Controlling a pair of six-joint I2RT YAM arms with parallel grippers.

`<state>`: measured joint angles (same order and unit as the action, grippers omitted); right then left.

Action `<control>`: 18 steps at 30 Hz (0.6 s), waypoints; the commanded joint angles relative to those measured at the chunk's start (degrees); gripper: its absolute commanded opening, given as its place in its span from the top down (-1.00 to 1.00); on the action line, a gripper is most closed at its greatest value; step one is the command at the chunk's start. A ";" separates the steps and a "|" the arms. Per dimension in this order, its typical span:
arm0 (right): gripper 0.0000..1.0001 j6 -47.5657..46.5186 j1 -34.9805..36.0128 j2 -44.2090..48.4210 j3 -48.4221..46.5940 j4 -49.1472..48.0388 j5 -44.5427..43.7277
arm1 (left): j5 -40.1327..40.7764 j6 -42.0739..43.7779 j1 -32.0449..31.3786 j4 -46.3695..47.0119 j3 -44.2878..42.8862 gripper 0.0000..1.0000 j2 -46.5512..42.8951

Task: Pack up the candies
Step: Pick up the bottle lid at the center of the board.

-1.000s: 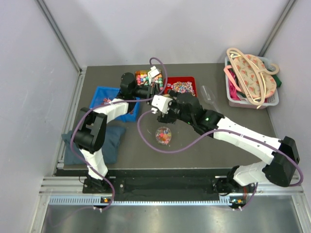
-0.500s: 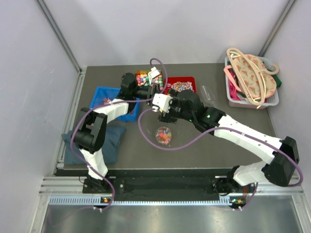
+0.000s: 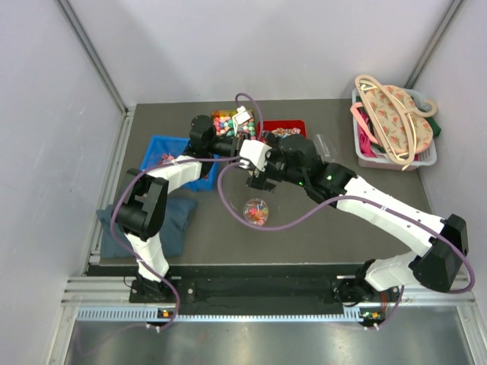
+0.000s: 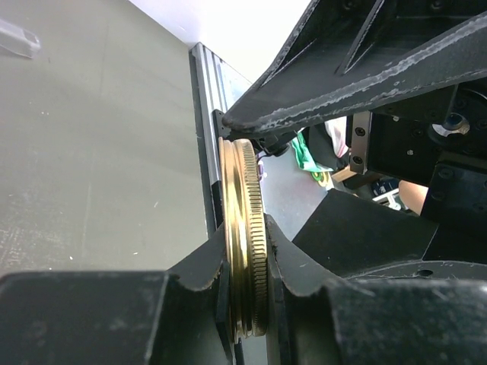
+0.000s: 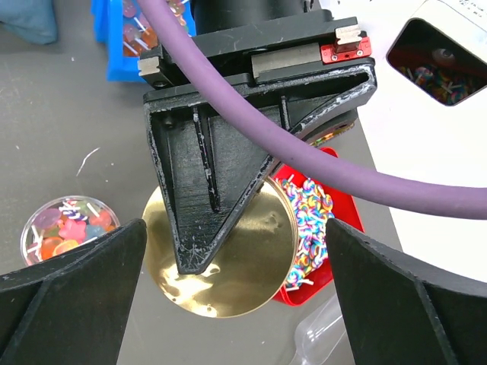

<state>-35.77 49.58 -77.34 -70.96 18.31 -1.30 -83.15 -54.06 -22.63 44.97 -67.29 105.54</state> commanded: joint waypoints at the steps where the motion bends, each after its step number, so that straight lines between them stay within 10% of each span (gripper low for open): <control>1: -0.98 0.44 -0.63 -0.53 -2.52 -2.31 0.68 | -1.22 1.24 -0.22 1.00 -0.04 0.73 -1.12; 18: -0.98 -0.09 -0.72 -0.27 1.08 -3.89 -0.11 | -1.40 1.33 -0.22 1.00 -0.21 0.73 -1.56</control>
<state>-35.88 49.47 -78.15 -70.48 17.43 -1.28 -83.22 -53.80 -22.65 44.97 -67.29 105.54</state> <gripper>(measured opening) 0.987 0.206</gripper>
